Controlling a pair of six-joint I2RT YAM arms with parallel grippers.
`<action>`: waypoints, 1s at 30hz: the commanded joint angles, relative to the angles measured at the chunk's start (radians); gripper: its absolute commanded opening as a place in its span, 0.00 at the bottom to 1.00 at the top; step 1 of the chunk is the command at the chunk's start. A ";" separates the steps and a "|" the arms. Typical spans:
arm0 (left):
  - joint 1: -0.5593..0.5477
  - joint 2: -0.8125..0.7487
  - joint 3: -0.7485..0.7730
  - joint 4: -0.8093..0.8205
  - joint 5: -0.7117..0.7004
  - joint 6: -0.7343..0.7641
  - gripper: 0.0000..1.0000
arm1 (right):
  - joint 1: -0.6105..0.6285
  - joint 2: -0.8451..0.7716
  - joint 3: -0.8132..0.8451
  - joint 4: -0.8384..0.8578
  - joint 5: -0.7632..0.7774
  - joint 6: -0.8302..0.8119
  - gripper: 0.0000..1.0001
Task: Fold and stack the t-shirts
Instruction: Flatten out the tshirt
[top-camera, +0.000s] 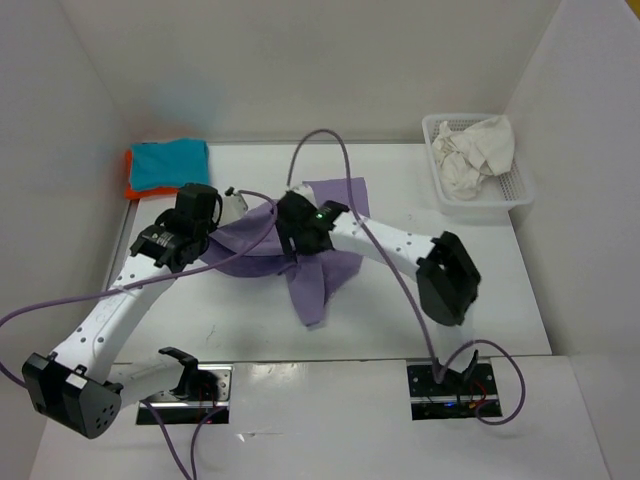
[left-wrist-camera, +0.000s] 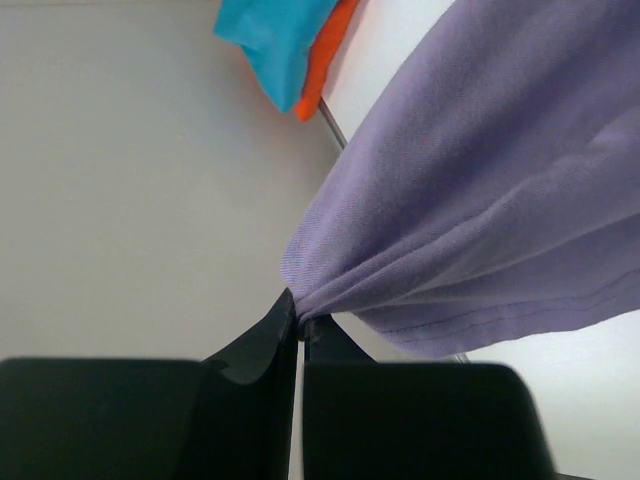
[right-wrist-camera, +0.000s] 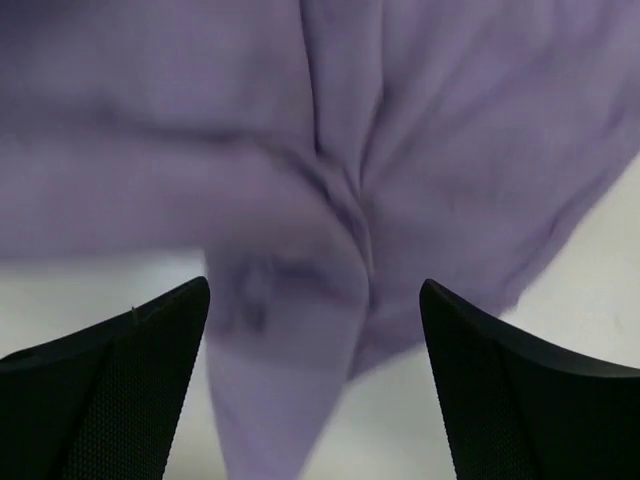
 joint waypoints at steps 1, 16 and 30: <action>0.008 -0.029 -0.025 0.014 0.005 -0.059 0.00 | -0.099 -0.227 -0.270 0.186 -0.091 0.101 0.88; 0.046 -0.038 -0.035 0.004 0.024 -0.076 0.00 | -0.036 -0.239 -0.633 0.479 -0.572 0.263 0.77; 0.075 -0.067 -0.045 0.032 -0.008 -0.012 0.00 | -0.330 -0.685 -0.523 0.033 -0.265 0.031 0.00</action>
